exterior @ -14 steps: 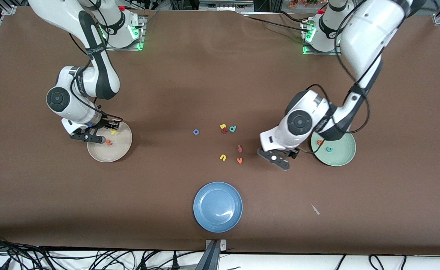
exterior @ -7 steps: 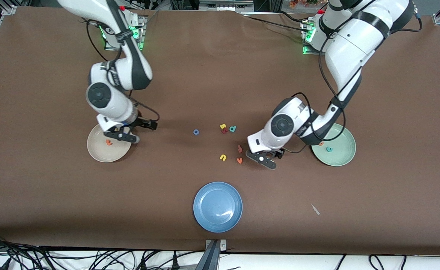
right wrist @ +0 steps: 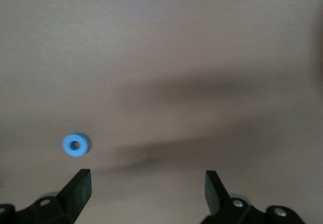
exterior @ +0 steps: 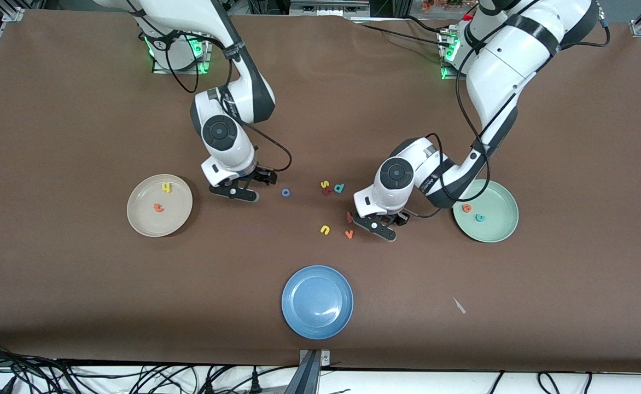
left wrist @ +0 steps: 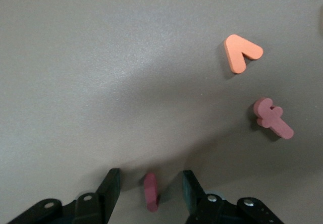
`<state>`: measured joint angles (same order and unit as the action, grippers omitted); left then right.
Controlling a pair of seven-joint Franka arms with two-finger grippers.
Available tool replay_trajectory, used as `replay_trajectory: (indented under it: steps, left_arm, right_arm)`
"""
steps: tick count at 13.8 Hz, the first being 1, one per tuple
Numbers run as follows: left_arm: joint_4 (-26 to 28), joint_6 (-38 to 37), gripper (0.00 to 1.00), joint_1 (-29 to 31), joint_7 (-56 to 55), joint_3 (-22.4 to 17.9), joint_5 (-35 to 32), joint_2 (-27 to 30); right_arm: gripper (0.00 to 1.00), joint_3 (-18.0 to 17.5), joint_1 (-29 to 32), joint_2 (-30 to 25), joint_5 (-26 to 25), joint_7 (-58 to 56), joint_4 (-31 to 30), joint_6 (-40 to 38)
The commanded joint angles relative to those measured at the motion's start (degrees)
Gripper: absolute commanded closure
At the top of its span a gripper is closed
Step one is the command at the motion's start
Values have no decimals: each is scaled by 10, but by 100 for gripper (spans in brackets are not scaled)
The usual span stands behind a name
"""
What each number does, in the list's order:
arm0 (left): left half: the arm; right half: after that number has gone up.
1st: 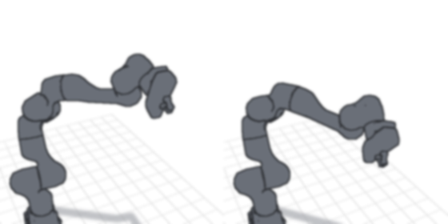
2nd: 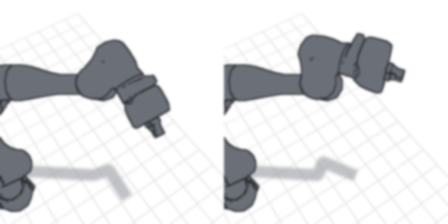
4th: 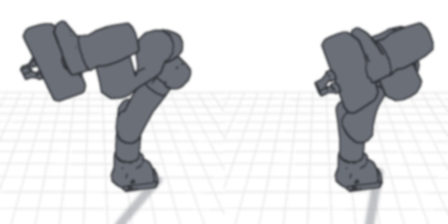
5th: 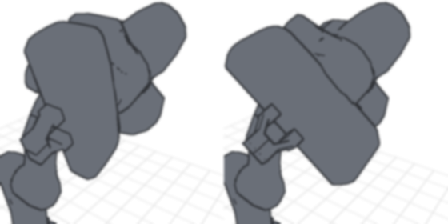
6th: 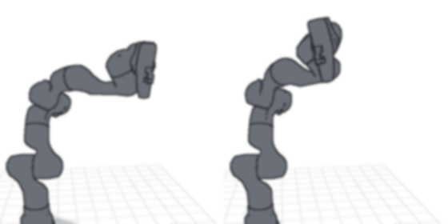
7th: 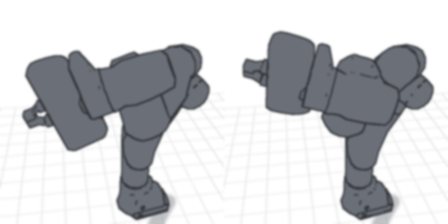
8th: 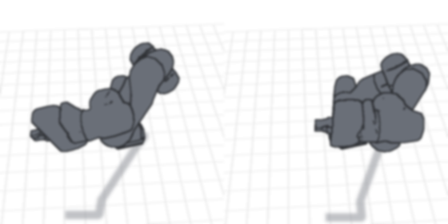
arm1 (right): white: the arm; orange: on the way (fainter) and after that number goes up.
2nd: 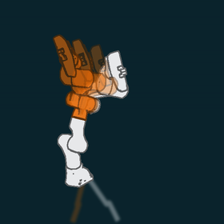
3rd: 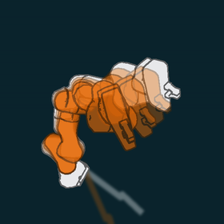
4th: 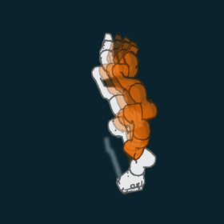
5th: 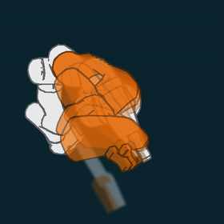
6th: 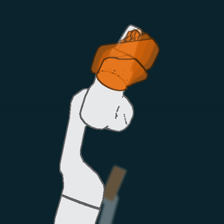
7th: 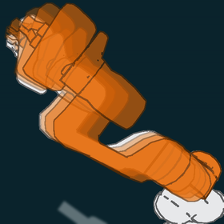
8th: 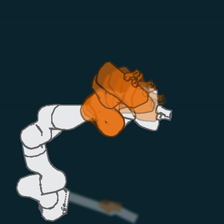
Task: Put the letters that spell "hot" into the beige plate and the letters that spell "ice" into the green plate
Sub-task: 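Grasp the blue o with the right gripper while the left gripper grasps pink i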
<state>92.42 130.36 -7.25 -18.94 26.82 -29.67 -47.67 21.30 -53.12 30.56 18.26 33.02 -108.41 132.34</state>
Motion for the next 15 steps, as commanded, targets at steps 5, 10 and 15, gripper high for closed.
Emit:
replay_trajectory:
  steps: [5,10,15]
  left_arm:
    - [14,-11,100,9,-7,-3,-22,21]
    - [7,-63,100,33,1,2,-15,65]
    - [13,-153,100,104,119,3,7,108]
  right_arm:
    - [0,-25,-1,118,49,-5,139,-8]
    - [1,-26,0,140,44,-25,160,-10]
    - [24,-32,-1,140,49,-26,154,-10]
